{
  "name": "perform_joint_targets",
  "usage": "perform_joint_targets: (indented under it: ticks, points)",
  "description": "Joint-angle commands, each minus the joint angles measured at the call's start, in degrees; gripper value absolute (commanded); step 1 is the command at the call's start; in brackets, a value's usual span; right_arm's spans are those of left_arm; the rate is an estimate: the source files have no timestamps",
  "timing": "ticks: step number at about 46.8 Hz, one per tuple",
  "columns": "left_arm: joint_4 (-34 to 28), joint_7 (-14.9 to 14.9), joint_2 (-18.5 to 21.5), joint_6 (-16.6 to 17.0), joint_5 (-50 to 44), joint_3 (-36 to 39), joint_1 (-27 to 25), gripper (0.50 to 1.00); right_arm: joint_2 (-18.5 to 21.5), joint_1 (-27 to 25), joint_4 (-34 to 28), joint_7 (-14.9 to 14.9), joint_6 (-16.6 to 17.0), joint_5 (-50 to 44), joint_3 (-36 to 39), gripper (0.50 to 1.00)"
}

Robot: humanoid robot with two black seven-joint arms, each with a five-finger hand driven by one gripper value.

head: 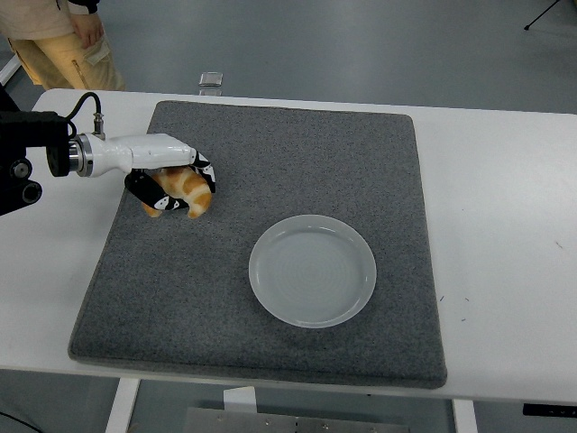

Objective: Place the bread on the plate

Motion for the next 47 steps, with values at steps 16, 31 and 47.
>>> perform_joint_targets:
  ticks: [16, 31, 47]
  points:
    - [-2.1, -0.1, 2.84, -5.06, -1.44, -11.4, -7.29, 0.5, 0.0, 0.06, 0.0, 0.0, 0.0, 0.0, 0.0, 0.952]
    - [-6.85, -0.98, 0.04, -7.52, -4.68, -15.36, -9.32, 0.5, 0.0, 0.05, 0.0, 0.0, 0.0, 0.0, 0.0, 0.952]
    - [-7.47, -1.42, -10.16, -9.45, -6.09, -16.77, -9.23, 0.5, 0.0, 0.06, 0.0, 0.0, 0.0, 0.0, 0.0, 0.952]
